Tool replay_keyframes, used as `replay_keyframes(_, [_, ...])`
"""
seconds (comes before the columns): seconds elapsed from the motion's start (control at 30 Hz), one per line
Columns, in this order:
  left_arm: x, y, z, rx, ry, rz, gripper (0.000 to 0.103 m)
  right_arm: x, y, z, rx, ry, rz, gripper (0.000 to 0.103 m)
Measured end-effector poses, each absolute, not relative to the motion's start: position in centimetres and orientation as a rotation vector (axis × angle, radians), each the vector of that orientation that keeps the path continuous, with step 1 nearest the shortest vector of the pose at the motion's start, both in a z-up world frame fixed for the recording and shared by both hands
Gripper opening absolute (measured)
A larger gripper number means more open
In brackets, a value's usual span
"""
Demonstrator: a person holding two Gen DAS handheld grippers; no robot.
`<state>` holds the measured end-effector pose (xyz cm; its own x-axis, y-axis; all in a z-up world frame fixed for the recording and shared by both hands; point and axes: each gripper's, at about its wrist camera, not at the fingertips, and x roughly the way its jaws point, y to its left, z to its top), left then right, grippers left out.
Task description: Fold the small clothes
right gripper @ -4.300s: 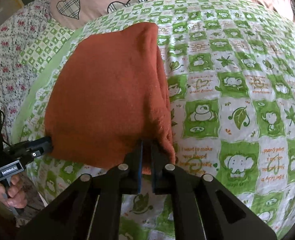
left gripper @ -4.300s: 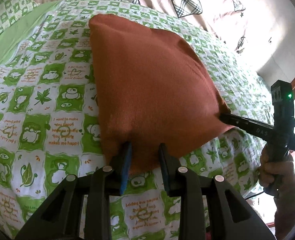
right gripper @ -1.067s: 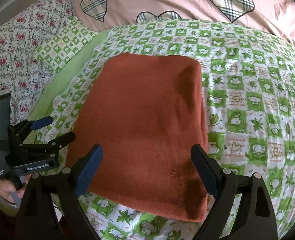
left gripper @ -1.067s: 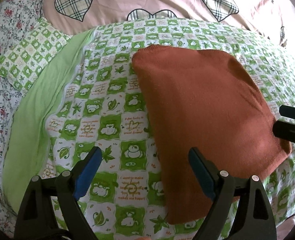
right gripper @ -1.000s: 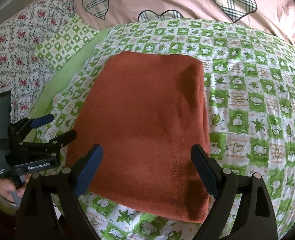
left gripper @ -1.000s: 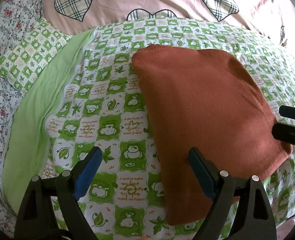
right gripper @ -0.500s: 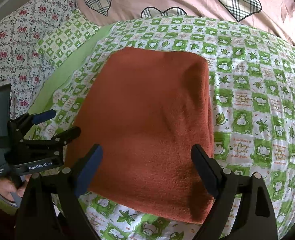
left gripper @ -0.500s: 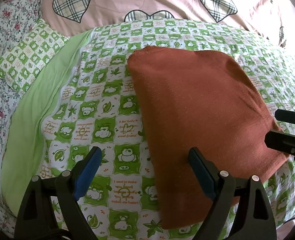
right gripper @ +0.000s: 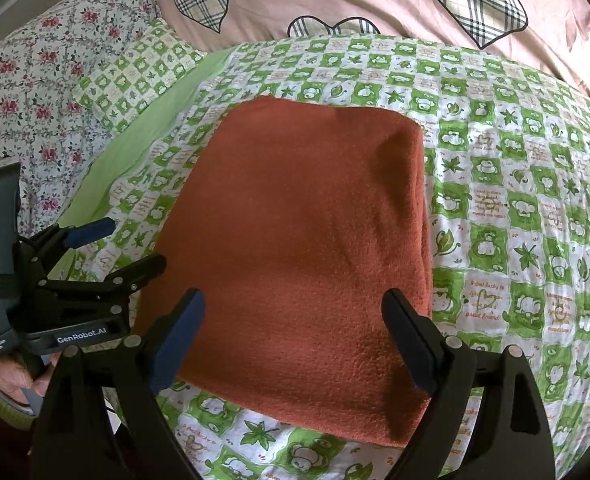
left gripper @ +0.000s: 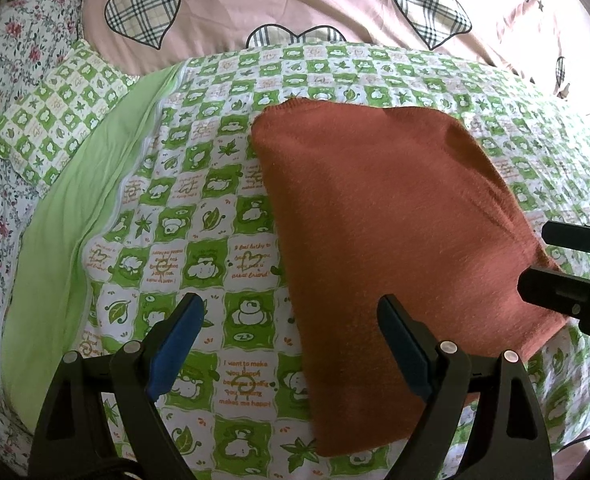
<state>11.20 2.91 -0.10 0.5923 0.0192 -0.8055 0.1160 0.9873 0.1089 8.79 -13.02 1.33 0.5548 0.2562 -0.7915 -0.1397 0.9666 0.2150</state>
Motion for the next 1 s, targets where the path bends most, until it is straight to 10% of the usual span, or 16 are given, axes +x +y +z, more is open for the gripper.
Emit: replay_keyframes(1.0, [11.99,3.0,-0.19,0.143,0.944,-0.065,0.089,9.24,-13.46,1.33,0.138,0.946,0.218,0.09])
